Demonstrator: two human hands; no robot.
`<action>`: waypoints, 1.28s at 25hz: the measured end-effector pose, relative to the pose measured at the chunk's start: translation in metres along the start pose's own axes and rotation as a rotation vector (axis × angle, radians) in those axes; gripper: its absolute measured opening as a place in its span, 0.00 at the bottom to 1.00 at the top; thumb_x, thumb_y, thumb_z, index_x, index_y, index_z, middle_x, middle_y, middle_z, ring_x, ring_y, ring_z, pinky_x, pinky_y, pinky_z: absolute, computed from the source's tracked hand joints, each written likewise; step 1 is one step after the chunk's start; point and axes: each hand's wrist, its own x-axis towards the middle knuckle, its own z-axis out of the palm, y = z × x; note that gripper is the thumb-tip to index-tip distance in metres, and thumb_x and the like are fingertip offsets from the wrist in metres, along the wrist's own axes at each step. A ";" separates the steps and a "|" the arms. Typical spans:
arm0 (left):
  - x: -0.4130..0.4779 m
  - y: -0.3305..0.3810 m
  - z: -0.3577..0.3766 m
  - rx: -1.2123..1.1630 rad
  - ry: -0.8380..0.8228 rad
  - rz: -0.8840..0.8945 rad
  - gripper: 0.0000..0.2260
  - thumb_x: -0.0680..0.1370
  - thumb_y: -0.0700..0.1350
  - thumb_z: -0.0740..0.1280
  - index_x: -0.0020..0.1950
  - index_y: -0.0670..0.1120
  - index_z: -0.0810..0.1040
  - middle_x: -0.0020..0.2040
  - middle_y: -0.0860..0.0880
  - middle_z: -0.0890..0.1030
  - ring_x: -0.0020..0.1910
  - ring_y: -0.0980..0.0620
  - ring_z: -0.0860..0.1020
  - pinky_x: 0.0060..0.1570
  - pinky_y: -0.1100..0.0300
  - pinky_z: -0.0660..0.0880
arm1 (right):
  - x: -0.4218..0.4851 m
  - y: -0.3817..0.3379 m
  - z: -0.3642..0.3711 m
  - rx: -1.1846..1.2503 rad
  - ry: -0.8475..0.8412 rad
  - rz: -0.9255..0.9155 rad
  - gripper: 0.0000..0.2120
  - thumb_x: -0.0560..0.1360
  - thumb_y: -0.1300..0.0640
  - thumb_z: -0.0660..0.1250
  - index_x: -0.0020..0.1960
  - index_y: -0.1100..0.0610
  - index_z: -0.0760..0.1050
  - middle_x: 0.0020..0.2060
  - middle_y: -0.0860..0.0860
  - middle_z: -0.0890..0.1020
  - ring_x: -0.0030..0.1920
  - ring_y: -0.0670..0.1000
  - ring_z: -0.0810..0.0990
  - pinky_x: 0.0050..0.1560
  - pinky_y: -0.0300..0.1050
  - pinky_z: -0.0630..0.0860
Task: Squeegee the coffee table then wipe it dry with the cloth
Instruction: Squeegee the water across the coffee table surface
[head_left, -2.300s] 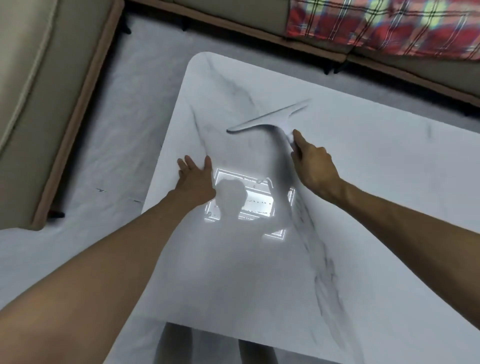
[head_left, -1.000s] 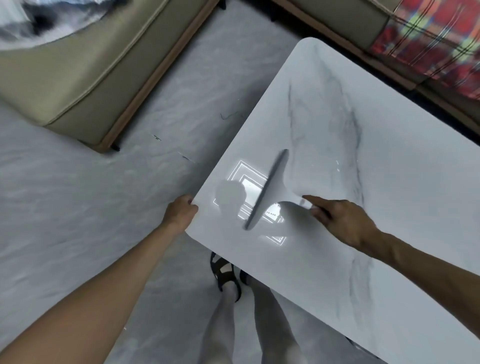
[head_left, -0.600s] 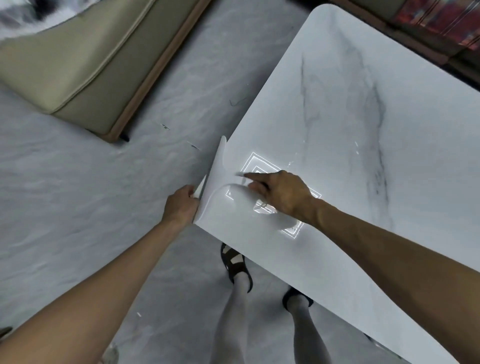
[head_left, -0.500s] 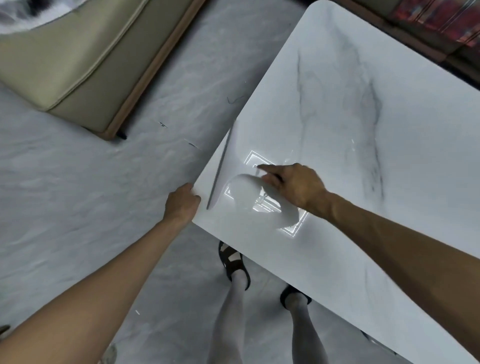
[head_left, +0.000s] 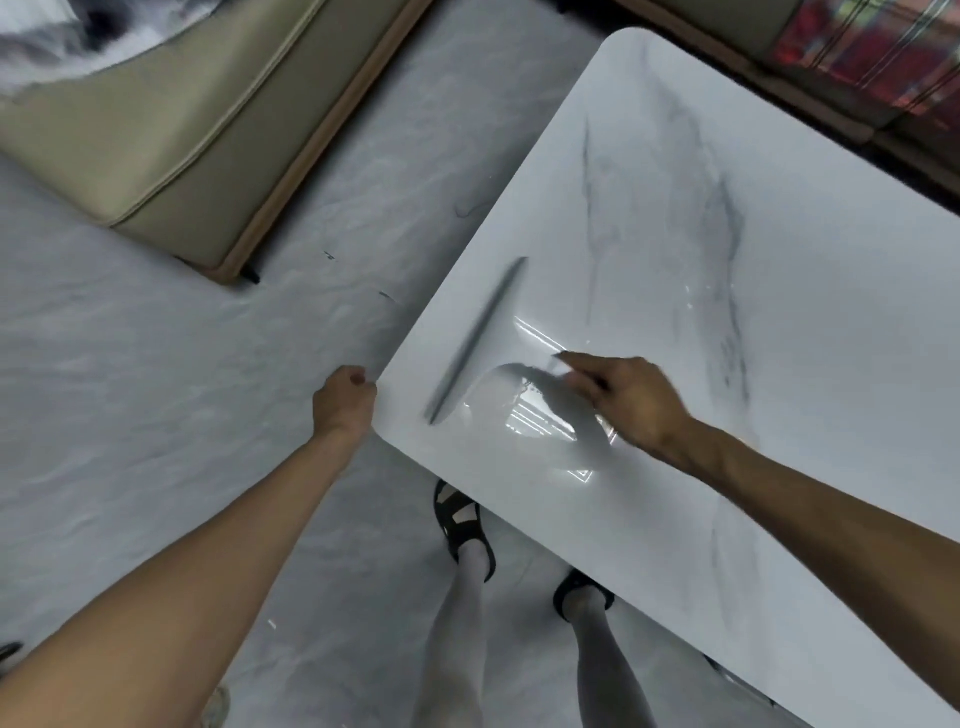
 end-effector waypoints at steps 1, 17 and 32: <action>0.001 -0.005 -0.005 -0.012 0.016 -0.021 0.19 0.78 0.40 0.58 0.69 0.43 0.73 0.68 0.42 0.75 0.62 0.43 0.75 0.61 0.57 0.71 | 0.013 -0.026 0.022 -0.038 -0.053 -0.099 0.16 0.80 0.43 0.56 0.67 0.35 0.70 0.53 0.44 0.84 0.53 0.54 0.80 0.49 0.44 0.71; -0.018 -0.013 0.015 0.046 -0.067 0.066 0.22 0.76 0.38 0.57 0.71 0.47 0.67 0.62 0.43 0.77 0.54 0.43 0.77 0.48 0.57 0.72 | -0.053 0.046 0.004 -0.269 -0.061 -0.212 0.20 0.79 0.43 0.53 0.66 0.22 0.55 0.52 0.40 0.82 0.49 0.51 0.82 0.38 0.42 0.70; -0.076 0.010 0.088 0.305 -0.216 0.363 0.27 0.77 0.38 0.60 0.75 0.45 0.59 0.74 0.47 0.63 0.69 0.46 0.68 0.64 0.54 0.67 | -0.076 0.113 -0.009 -0.355 -0.072 -0.212 0.29 0.80 0.49 0.56 0.67 0.20 0.48 0.44 0.31 0.79 0.40 0.47 0.81 0.33 0.35 0.64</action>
